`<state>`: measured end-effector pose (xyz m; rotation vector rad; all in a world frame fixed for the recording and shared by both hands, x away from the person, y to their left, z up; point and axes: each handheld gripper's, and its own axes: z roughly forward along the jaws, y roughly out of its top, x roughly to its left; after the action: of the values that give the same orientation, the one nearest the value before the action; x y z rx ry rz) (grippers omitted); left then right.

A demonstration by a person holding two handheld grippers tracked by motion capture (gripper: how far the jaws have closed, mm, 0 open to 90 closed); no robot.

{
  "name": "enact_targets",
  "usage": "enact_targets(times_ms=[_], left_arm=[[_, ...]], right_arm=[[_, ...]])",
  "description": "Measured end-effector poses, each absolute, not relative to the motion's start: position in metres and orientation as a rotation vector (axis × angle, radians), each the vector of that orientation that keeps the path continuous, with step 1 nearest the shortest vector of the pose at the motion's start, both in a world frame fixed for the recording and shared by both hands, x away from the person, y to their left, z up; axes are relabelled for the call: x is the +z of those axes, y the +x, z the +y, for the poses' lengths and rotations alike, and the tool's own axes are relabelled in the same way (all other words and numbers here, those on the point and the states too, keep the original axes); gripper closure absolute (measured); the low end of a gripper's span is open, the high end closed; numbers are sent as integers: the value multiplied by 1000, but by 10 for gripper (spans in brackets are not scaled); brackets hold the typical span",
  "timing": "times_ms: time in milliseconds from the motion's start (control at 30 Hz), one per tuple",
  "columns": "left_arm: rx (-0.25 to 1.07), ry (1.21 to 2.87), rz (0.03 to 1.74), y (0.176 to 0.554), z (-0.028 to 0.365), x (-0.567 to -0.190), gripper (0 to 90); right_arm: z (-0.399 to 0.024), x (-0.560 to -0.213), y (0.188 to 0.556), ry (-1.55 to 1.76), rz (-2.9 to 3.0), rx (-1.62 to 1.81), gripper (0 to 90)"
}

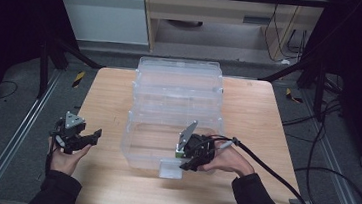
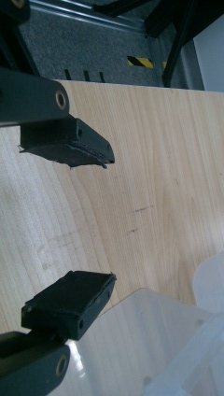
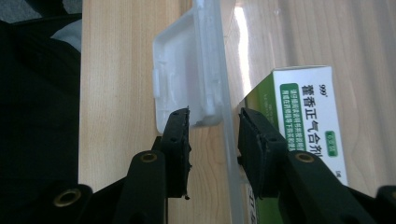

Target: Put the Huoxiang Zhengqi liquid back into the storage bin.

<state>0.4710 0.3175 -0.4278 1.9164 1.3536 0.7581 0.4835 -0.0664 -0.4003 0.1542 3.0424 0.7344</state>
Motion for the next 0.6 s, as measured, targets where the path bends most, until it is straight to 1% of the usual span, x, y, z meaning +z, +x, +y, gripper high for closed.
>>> enact_targets(times_ms=[600], left_arm=[[755, 1923, 1270, 472, 308, -409, 349]], right_arm=[[-60, -403, 486, 147, 3071, 667, 684]])
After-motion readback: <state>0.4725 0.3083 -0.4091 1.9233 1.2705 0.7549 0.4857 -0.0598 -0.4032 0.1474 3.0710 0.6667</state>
